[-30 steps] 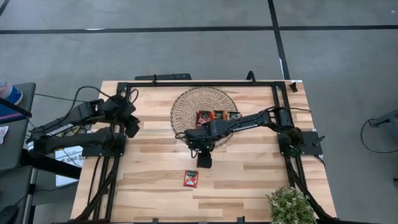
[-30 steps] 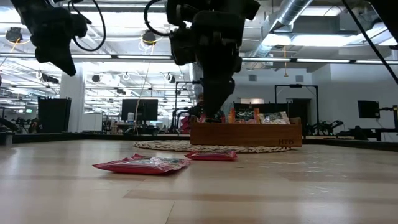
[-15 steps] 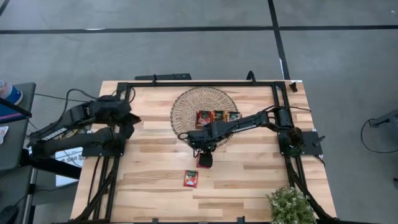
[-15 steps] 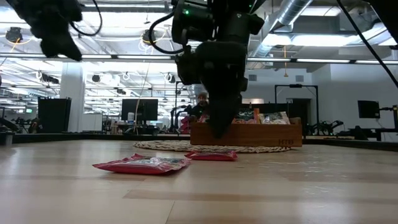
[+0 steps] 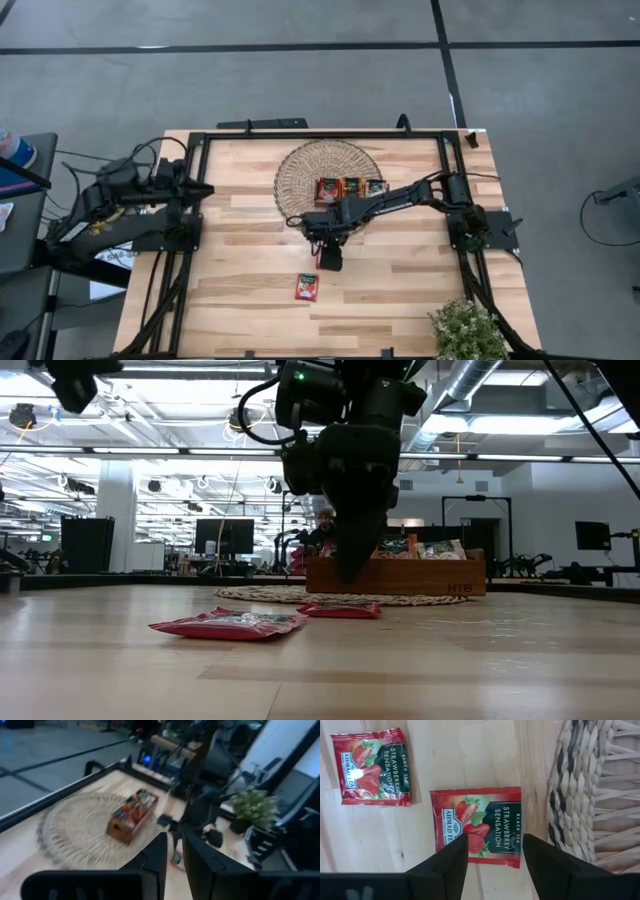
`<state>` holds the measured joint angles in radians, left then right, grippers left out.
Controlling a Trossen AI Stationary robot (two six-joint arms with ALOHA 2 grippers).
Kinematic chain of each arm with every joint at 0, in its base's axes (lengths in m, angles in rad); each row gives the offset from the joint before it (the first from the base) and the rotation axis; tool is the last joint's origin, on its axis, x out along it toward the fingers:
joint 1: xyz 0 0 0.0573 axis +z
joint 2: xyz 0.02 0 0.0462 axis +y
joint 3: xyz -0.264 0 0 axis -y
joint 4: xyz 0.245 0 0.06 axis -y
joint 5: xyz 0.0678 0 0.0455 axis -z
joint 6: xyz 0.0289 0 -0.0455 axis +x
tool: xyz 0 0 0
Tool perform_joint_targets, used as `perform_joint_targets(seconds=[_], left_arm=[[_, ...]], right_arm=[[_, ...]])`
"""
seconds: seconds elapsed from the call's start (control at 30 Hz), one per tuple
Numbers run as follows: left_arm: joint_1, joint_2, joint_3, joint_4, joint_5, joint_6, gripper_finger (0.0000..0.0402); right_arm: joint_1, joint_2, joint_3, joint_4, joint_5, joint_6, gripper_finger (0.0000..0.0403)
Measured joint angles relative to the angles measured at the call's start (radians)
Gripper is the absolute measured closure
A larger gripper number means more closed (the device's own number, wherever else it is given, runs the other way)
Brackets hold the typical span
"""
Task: Pick & Place Tea
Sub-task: Put the top red tea bag into the left slot of the wooden organizer
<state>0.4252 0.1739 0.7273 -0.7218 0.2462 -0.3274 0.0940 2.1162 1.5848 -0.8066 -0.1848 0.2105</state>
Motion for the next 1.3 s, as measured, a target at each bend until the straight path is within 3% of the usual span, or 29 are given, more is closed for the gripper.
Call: perform_joint_targets(seconds=[0.13, 0.27, 0.4, 0.67, 0.87, 1.07, 1.3], left_arm=[[0.000, 0.028, -0.039, 0.078, 0.030, -0.003, 0.0351], [-0.001, 0.035, -0.192, 0.239, 0.105, -0.013, 0.0351], [0.000, 0.009, -0.296, 0.363, 0.072, -0.026, 0.0351], [0.000, -0.043, -0.383, 0.373, 0.079, -0.042, 0.0351], [0.000, -0.046, -0.437, 0.385, 0.072, -0.055, 0.0351], [0.000, -0.045, -0.440, 0.403, 0.073, -0.065, 0.0351], [0.000, -0.045, -0.440, 0.403, 0.074, -0.073, 0.0351]], right_arm=[[0.000, 0.000, 0.000, 0.000, 0.000, 0.000, 0.0221], [0.005, 0.000, 0.000, 0.000, 0.000, 0.009, 0.0219], [0.012, 0.000, 0.000, 0.000, 0.001, 0.018, 0.0221], [0.010, 0.008, 0.001, 0.002, 0.001, 0.026, 0.0224], [0.010, 0.086, 0.015, 0.006, -0.074, 0.044, 0.0220], [-0.005, 0.119, 0.033, -0.002, -0.122, 0.062, 0.0226], [-0.003, 0.124, 0.045, 0.006, -0.101, 0.055, 0.0242]])
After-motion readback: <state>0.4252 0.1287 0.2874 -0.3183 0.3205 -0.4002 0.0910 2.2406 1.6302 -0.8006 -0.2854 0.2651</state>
